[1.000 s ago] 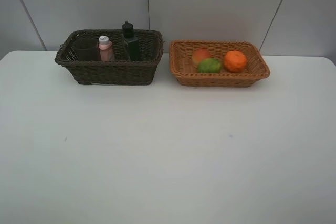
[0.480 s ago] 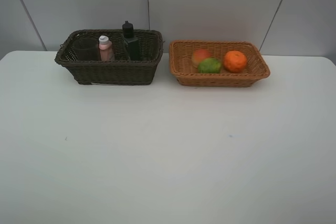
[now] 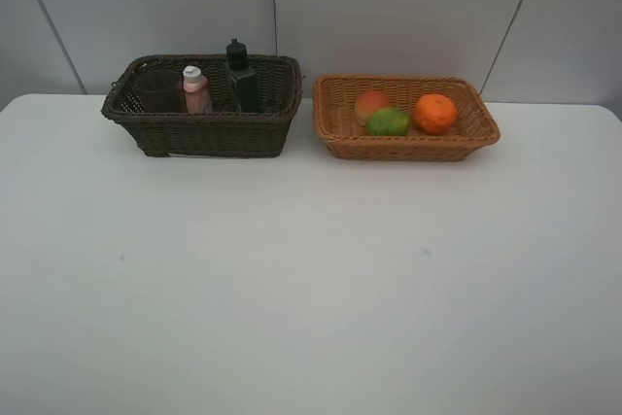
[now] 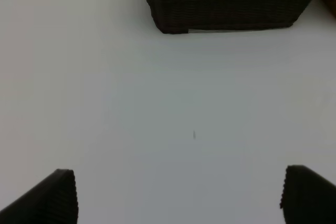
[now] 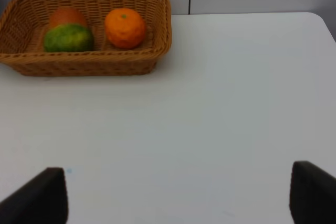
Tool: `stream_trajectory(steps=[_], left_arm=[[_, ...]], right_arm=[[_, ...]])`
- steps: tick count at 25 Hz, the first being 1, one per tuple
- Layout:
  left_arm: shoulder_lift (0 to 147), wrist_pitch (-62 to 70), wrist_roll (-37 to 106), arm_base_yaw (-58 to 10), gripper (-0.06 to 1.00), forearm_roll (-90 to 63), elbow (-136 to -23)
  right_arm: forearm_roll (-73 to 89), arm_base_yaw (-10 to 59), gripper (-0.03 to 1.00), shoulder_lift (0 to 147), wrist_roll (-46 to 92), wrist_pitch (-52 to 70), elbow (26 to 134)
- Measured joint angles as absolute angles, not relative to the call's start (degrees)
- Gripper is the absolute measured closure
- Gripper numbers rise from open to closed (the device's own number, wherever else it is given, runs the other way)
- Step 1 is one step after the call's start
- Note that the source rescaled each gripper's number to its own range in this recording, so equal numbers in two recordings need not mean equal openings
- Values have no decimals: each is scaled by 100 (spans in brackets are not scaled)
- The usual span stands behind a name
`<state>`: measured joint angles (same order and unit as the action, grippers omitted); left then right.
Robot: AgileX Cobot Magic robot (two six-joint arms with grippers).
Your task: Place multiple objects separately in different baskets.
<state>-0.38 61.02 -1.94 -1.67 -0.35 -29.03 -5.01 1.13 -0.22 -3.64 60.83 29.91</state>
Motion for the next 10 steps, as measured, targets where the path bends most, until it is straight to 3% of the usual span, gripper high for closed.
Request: stream_trajectory(steps=[10], left_arm=[[-38,6102,-194,-167,-6,-35,-2903]], right_arm=[[-501,113,12,-22,-364,6083,2991]])
